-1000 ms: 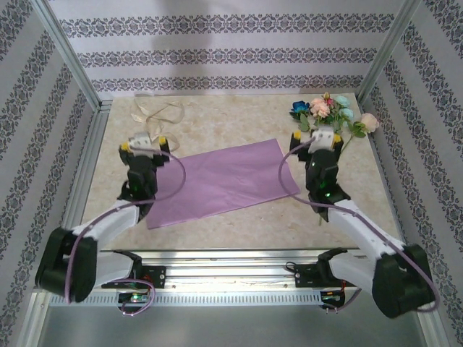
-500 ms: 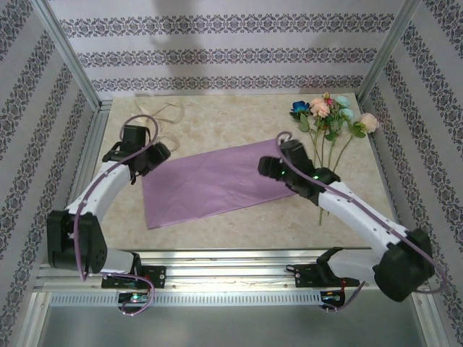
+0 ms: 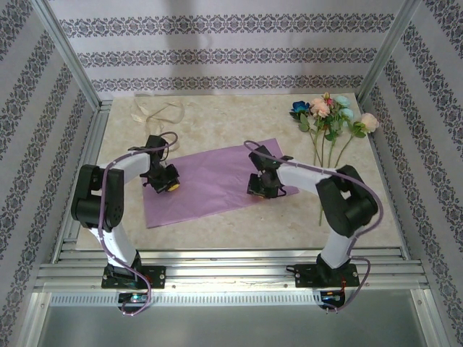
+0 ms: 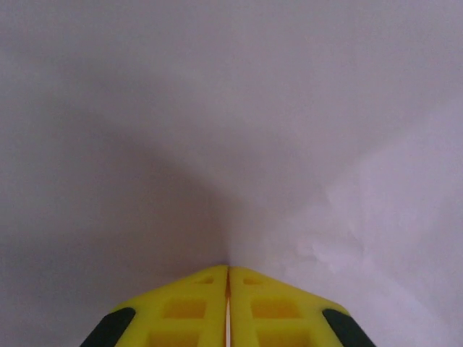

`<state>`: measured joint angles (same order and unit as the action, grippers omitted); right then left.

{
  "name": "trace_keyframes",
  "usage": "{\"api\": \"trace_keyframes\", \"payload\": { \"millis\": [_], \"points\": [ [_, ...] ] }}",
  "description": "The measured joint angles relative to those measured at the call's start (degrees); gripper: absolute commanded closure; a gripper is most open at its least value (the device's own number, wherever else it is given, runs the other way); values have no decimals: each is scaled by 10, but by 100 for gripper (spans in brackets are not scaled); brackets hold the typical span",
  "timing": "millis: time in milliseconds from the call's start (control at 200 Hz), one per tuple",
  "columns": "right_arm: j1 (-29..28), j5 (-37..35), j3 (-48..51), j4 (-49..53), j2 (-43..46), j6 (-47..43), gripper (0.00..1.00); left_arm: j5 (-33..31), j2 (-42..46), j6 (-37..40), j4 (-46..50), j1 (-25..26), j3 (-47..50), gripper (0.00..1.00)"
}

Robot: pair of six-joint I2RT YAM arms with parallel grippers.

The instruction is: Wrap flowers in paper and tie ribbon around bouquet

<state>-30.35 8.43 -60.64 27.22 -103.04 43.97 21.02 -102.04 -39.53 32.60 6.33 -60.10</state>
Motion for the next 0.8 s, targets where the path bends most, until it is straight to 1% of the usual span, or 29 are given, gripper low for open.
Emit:
{"api": "trace_keyframes", "payload": {
  "millis": [75, 160, 245, 365, 430, 480, 560, 590, 629, 714, 799],
  "points": [
    [21, 7, -43, 2, -30, -6, 68, 7, 2, -6, -17, 4, 9, 95],
    [51, 19, -109, 5, -84, -17, 68, 25, 6, -25, -46, 7, 23, 96],
    [80, 37, -190, 15, -140, -29, 66, 42, 13, -49, -79, 12, 43, 96],
    [112, 63, -304, 26, -215, -54, 54, 73, 17, -91, -129, 41, 63, 96],
    [122, 70, -352, 35, -241, -69, 46, 90, 17, -116, -155, 71, 72, 95],
    [130, 72, -384, 47, -257, -84, 41, 97, 19, -133, -163, 92, 74, 93],
    [136, 73, -415, 68, -262, -106, 39, 104, 41, -157, -169, 118, 77, 84],
    [136, 73, -424, 77, -261, -115, 40, 104, 56, -163, -169, 121, 78, 81],
    [136, 71, -433, 82, -256, -127, 40, 103, 79, -172, -167, 120, 79, 79],
    [134, 66, -429, 90, -232, -146, 41, 96, 130, -176, -154, 111, 75, 78],
    [124, 49, -392, 93, -178, -167, 44, 83, 169, -162, -119, 87, 64, 81]
  ]
}}
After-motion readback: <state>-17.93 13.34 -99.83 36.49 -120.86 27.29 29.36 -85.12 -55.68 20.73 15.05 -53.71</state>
